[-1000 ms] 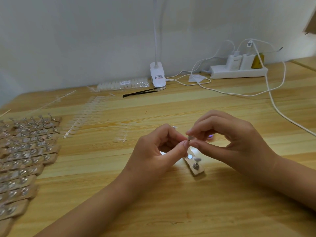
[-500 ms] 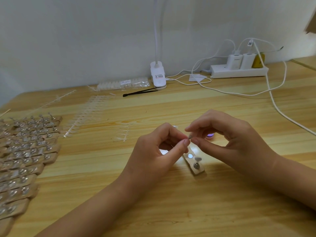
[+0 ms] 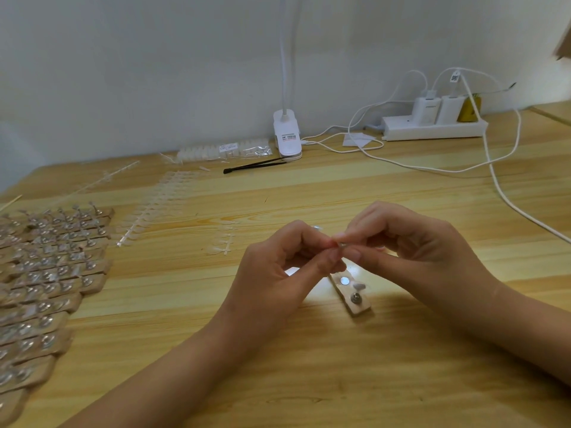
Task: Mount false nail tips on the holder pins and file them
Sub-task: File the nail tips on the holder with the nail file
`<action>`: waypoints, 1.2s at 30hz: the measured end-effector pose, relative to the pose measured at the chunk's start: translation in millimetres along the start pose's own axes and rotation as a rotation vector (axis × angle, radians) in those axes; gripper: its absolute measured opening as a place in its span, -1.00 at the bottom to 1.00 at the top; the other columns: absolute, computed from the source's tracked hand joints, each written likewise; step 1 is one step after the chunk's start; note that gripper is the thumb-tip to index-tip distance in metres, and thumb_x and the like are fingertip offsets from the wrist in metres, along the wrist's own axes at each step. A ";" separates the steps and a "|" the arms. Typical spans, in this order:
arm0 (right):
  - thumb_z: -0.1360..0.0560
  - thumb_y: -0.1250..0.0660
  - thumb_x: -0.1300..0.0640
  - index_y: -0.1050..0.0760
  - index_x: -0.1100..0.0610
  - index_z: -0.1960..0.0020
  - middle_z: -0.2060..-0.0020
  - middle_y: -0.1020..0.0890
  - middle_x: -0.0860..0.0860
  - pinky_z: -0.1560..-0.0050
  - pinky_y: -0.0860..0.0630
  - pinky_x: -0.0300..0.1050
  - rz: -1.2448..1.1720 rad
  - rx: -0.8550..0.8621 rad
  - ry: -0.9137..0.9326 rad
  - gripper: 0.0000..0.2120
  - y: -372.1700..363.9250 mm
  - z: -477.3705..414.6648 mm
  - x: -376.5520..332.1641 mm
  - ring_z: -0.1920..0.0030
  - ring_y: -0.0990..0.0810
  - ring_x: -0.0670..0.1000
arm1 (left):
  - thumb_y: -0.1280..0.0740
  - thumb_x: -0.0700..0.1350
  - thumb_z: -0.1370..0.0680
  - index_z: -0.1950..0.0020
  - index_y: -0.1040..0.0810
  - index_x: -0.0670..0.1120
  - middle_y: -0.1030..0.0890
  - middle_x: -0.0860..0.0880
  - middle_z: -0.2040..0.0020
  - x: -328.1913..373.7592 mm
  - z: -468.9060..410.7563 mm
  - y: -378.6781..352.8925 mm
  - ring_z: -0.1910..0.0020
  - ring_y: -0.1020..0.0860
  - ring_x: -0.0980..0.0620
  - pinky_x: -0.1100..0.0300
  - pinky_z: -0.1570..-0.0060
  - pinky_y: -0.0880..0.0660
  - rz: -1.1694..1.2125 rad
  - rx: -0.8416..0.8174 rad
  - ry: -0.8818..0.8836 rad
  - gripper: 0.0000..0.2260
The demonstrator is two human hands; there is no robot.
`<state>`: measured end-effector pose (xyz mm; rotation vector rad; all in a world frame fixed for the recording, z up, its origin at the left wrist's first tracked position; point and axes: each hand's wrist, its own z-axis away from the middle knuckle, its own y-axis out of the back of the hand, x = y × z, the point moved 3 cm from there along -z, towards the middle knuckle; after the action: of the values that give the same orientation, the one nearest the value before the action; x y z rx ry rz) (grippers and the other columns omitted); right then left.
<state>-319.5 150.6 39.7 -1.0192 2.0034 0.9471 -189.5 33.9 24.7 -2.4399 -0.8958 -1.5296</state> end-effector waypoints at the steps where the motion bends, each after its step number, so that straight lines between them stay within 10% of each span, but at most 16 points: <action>1: -0.47 -0.43 0.15 -0.62 0.13 -0.03 0.13 -0.67 0.01 0.01 -0.58 -0.18 -0.061 -0.016 -0.022 -0.85 0.1 -0.5 -1.7 0.09 -0.67 0.03 | -0.39 -0.08 -0.53 0.09 -0.58 0.18 -0.68 0.07 0.17 1.8 -0.5 -0.3 0.14 -0.69 0.05 0.25 0.09 -0.56 -0.003 0.003 -0.019 -0.88; 17: -0.43 -0.42 0.17 -0.59 0.04 -0.12 0.15 -0.59 0.01 0.18 -0.51 -0.27 -0.634 -0.373 -0.521 -0.74 0.1 -3.6 -0.2 0.26 -0.50 -0.07 | -0.35 -0.23 -0.57 -0.04 -0.59 -0.11 -0.65 -0.03 0.15 18.8 2.9 -3.1 0.17 -0.62 0.03 0.15 0.13 -0.54 -0.343 0.010 -0.403 -0.91; 27: -0.32 -0.53 -0.20 -0.67 0.02 0.10 0.31 -0.59 -0.09 0.34 -0.43 -0.38 -0.383 -0.346 -0.488 -0.68 2.8 -4.8 -4.7 0.35 -0.48 -0.19 | -0.36 -0.12 -0.57 -0.06 -0.59 -0.04 -0.56 0.06 0.32 16.3 6.0 -2.5 0.35 -0.46 0.20 0.34 0.29 -0.41 -0.354 0.054 -0.347 -0.91; 36: -0.36 -0.53 0.01 -0.65 0.02 0.18 0.30 -0.63 0.07 0.35 -0.45 -0.35 -0.368 -0.165 -0.384 -0.88 -2.5 -1.0 -0.3 0.42 -0.47 -0.11 | -0.37 -0.18 -0.56 -0.18 -0.59 0.02 -0.50 0.21 0.28 15.4 2.9 -0.1 0.33 -0.54 0.14 0.28 0.24 -0.49 -0.381 0.048 -0.330 -0.79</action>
<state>-317.5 148.8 39.8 -1.1465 1.3847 1.0226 -182.5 41.5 36.5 -2.6439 -1.5117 -1.1895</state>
